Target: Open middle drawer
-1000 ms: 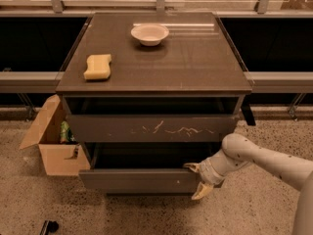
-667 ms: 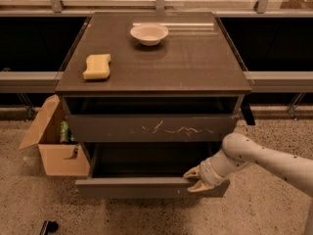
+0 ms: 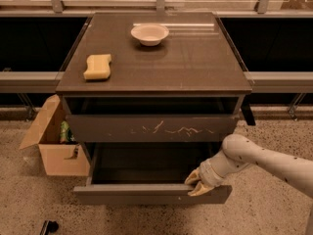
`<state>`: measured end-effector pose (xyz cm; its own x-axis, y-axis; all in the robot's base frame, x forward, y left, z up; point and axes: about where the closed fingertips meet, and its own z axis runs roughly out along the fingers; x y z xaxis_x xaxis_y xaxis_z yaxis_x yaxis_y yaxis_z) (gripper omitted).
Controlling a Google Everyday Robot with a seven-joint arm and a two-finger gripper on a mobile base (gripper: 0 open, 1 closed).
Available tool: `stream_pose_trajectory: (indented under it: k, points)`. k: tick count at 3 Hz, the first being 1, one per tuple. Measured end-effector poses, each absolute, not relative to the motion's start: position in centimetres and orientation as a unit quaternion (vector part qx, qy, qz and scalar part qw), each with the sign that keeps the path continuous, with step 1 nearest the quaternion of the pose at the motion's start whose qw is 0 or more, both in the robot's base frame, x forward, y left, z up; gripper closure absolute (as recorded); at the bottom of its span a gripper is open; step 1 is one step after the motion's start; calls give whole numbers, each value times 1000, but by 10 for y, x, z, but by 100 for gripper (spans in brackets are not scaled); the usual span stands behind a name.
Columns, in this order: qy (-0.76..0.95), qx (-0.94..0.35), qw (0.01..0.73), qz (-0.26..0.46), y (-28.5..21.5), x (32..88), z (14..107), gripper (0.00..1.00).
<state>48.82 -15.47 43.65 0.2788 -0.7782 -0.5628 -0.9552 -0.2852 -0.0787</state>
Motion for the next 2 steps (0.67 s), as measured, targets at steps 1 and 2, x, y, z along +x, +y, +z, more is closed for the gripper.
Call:
stream_pose_trajectory:
  k: [1,2]
  points:
    - [559,-764,215,242,-149,458,436,100]
    - [558,-763,216,243,-149,458,437,100]
